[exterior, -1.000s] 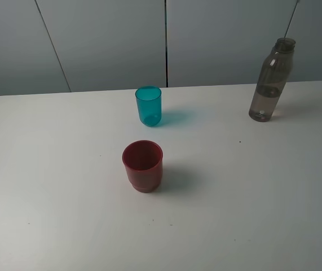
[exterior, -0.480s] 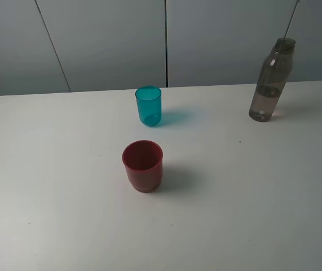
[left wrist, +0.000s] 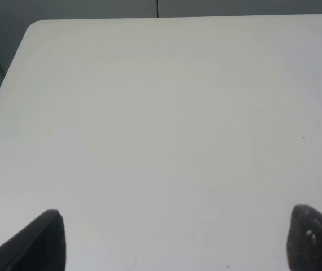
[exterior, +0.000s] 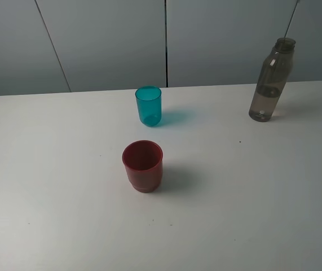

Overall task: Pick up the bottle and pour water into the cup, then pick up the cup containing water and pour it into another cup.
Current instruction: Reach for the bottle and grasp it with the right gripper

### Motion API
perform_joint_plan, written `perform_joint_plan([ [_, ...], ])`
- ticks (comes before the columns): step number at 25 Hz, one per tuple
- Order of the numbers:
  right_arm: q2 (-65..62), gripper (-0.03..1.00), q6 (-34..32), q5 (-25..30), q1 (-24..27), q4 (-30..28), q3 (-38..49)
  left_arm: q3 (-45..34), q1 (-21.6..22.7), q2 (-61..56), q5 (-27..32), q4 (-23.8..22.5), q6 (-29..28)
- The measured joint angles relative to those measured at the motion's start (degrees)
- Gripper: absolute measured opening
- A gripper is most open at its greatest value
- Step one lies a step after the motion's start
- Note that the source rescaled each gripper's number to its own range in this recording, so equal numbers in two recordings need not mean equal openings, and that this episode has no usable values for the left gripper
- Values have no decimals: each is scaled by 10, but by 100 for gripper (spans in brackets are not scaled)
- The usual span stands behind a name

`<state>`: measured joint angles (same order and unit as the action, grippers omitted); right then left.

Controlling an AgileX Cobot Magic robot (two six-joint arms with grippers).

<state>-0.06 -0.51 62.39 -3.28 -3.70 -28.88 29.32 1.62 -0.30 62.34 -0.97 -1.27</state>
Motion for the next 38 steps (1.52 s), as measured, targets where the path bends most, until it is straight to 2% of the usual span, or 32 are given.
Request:
perform_joint_plan([
  [38,0,100,-3,-1,0,2,0,0,0,0,0,0,0],
])
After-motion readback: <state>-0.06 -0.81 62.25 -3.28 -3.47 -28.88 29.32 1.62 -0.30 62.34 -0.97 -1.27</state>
